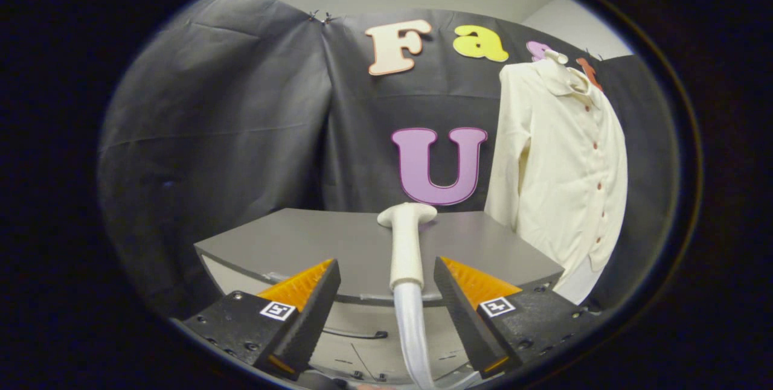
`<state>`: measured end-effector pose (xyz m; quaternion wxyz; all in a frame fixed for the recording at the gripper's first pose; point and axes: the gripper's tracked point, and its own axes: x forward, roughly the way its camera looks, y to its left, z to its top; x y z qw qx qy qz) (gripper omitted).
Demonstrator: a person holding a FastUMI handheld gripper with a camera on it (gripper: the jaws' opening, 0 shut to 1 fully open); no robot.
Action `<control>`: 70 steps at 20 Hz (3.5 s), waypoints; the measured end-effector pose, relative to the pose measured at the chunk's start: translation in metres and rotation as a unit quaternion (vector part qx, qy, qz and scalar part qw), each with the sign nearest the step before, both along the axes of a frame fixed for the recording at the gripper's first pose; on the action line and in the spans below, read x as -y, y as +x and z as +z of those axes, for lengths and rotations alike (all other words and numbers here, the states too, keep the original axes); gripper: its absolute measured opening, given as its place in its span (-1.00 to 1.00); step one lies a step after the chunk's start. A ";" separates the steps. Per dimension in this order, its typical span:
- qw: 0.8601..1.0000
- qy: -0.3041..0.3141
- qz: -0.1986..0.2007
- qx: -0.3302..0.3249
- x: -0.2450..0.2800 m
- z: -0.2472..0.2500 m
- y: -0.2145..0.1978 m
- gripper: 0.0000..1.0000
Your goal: Iron the clothes twice with a garment steamer, once on the left side and once on the right side.
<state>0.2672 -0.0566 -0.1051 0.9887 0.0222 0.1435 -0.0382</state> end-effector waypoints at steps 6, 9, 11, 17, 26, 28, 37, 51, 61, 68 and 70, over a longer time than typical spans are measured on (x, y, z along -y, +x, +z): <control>0.999 0.000 -0.017 -0.040 0.020 -0.021 0.052 0.77; 0.997 0.019 -0.015 -0.077 0.016 -0.038 0.065 0.69; 0.996 0.020 -0.019 -0.081 0.016 -0.042 0.070 0.35; 0.998 0.020 -0.040 -0.042 0.017 -0.039 0.069 -0.18; 0.999 0.040 -0.029 0.007 0.018 -0.032 0.066 -0.25; 0.993 0.119 -0.014 0.016 0.017 -0.030 0.059 -0.26; 0.978 0.140 0.035 0.149 0.074 0.015 -0.016 -0.30; 0.967 0.082 -0.021 0.240 0.207 0.088 -0.056 -0.31; 0.956 0.083 -0.067 0.272 0.294 0.109 -0.023 -0.31; 0.954 0.119 -0.079 0.263 0.335 0.094 0.012 -0.31; 0.956 0.125 -0.073 0.256 0.336 0.083 0.014 -0.31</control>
